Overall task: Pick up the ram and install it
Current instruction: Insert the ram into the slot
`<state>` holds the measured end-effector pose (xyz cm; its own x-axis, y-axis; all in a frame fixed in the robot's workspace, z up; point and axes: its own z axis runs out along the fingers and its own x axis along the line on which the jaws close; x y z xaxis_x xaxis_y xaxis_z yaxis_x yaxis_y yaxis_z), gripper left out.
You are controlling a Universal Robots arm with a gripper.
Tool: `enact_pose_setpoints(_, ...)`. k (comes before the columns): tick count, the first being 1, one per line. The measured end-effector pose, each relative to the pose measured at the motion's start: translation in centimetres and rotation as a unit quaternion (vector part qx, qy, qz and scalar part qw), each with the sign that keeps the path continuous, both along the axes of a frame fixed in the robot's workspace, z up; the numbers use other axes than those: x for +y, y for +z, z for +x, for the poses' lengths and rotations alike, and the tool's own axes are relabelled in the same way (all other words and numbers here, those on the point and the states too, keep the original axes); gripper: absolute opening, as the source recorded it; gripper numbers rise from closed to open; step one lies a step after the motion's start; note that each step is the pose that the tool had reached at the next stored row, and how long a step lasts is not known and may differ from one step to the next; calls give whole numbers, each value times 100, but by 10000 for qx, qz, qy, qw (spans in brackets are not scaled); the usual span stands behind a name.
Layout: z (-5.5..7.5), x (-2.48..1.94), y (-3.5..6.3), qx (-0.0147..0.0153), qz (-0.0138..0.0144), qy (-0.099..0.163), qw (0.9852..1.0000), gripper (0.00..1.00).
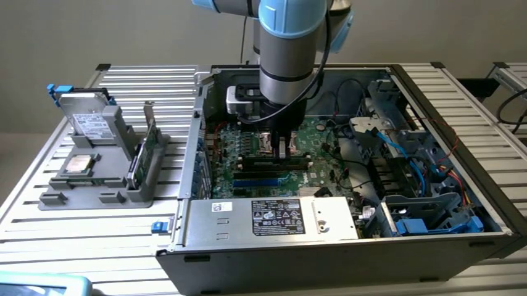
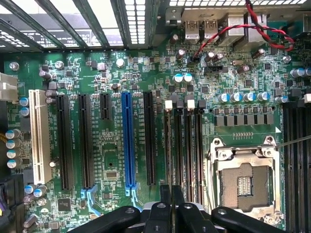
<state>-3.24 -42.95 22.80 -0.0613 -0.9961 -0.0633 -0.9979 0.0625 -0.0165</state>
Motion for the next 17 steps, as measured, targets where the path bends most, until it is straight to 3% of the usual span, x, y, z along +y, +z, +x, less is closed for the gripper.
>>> enact_pose_setpoints(14, 0, -1, -13, 0, 2, -1, 10000, 13)
enact_pose_setpoints(16, 1, 0, -13, -1, 4, 0, 10000, 14)
enact_pose_setpoints(17, 1, 0, -9, 0, 4, 0, 10000, 20)
